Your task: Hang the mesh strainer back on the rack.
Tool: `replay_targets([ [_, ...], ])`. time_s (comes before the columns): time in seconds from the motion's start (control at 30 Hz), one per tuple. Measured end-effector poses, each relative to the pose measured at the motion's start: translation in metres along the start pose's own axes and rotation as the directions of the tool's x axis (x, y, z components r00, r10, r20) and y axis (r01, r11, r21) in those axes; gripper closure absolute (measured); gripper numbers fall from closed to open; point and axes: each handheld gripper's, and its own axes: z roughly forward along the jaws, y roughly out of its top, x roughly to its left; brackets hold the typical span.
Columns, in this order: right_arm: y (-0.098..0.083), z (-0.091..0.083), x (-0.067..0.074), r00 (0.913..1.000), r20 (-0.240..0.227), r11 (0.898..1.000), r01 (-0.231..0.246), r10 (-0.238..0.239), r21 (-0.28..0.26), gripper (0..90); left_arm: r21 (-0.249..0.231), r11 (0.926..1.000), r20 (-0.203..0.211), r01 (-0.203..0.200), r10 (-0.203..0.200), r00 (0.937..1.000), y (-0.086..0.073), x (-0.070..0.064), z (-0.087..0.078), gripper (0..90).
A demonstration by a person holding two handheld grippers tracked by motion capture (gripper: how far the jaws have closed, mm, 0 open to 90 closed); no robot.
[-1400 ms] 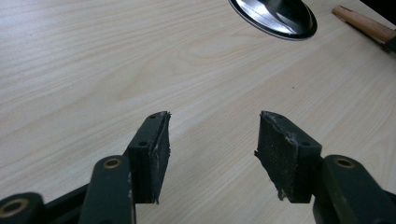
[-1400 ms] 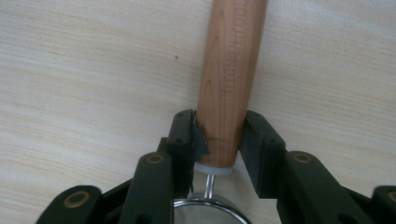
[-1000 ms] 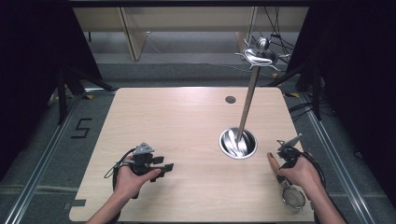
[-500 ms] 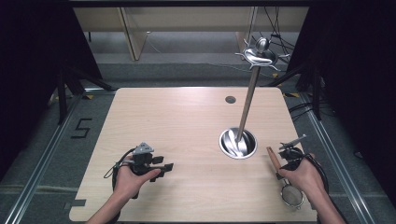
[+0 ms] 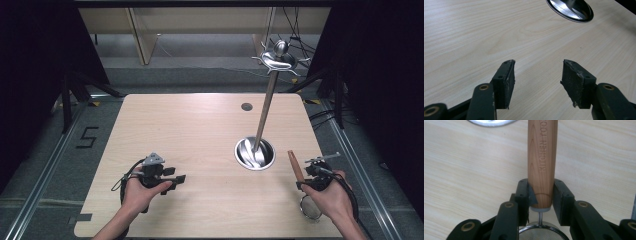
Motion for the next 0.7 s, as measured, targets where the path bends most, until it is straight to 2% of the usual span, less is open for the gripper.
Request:
replay_targets([
  [0.07, -0.001, -0.001, -0.001, 1.0, -0.002, 1.0, 0.009, -0.009, -0.021, 69.3, -0.005, 1.0, -0.003, 0.002, -0.002, 1.0, 0.0, 0.0, 0.0, 42.9],
  [0.1, -0.003, -0.003, -0.003, 0.9993, 0.007, 0.997, 0.036, -0.036, -0.071, 69.3, -0.006, 1.0, -0.003, 0.004, -0.004, 1.0, 0.0, 0.0, 0.0, 42.9],
  [0.17, -0.004, -0.004, -0.003, 0.9991, 0.01, 0.996, 0.043, -0.042, -0.077, 69.3, -0.005, 1.0, -0.001, 0.007, -0.007, 1.0, 0.0, 0.0, 0.0, 42.9],
  [0.23, -0.006, -0.006, -0.006, 0.9973, 0.032, 0.988, 0.069, -0.065, -0.138, 69.2, -0.003, 1.0, -0.005, 0.002, -0.002, 1.0, 0.0, 0.0, 0.0, 42.9],
  [0.27, -0.005, -0.008, -0.005, 0.9988, 0.022, 0.99, 0.046, -0.043, -0.133, 69.2, -0.003, 1.0, -0.005, 0.001, -0.001, 1.0, 0.0, 0.0, 0.0, 42.9],
  [0.3, -0.005, -0.008, -0.005, 0.9988, 0.022, 0.99, 0.046, -0.043, -0.133, 69.2, -0.003, 1.0, -0.005, 0.001, -0.001, 1.0, 0.0, 0.0, 0.0, 42.9],
  [0.33, -0.006, -0.01, -0.005, 0.9988, 0.024, 0.986, 0.046, -0.043, -0.16, 69.3, -0.003, 1.0, -0.005, 0.002, -0.002, 1.0, 0.0, 0.0, 0.0, 42.9],
  [0.37, -0.006, -0.01, -0.005, 0.9988, 0.024, 0.986, 0.046, -0.043, -0.16, 69.3, -0.003, 1.0, -0.005, 0.002, -0.002, 1.0, 0.0, 0.0, 0.0, 42.9],
  [0.4, -0.006, -0.01, -0.006, 0.9975, 0.027, 0.979, 0.07, -0.066, -0.19, 69.2, -0.002, 1.0, -0.004, 0.001, -0.001, 1.0, 0.0, 0.0, 0.0, 42.9],
  [0.47, -0.006, -0.012, -0.005, 0.9986, 0.015, 0.98, 0.053, -0.051, -0.192, 69.2, -0.003, 1.0, -0.005, 0.001, -0.001, 1.0, 0.0, 0.0, 0.0, 42.9],
  [0.5, -0.005, -0.014, -0.006, 0.9983, 0.016, 0.976, 0.058, -0.056, -0.212, 69.2, 0.013, 0.9998, -0.006, -0.016, 0.016, 0.9999, 0.0, 0.002, -0.002, 42.9],
  [0.57, -0.005, -0.017, -0.006, 0.9977, 0.007, 0.972, 0.068, -0.068, -0.224, 69.2, 0.01, 0.9999, -0.007, -0.012, 0.012, 0.9999, 0.0, 0.001, -0.001, 42.9],
  [0.6, -0.004, -0.016, -0.005, 0.9969, -0.002, 0.95, 0.074, -0.078, -0.302, 69.2, 0.01, 0.9999, -0.008, -0.007, 0.007, 0.9999, 0.0, 0.001, -0.001, 42.9],
  [0.63, -0.004, -0.016, -0.005, 0.9969, -0.002, 0.95, 0.074, -0.078, -0.302, 69.2, 0.01, 0.9999, -0.008, -0.008, 0.008, 0.9999, 0.0, 0.001, -0.001, 42.9],
  [0.67, -0.003, -0.019, -0.007, 0.9927, -0.003, 0.942, 0.113, -0.121, -0.315, 69.2, 0.01, 0.9999, -0.008, -0.011, 0.011, 0.9999, 0.001, 0.001, -0.002, 42.9],
  [0.7, -0.003, -0.019, -0.007, 0.9927, -0.003, 0.942, 0.113, -0.121, -0.315, 69.2, 0.01, 0.9999, -0.008, -0.009, 0.009, 0.9999, 0.001, 0.001, -0.002, 42.9],
])
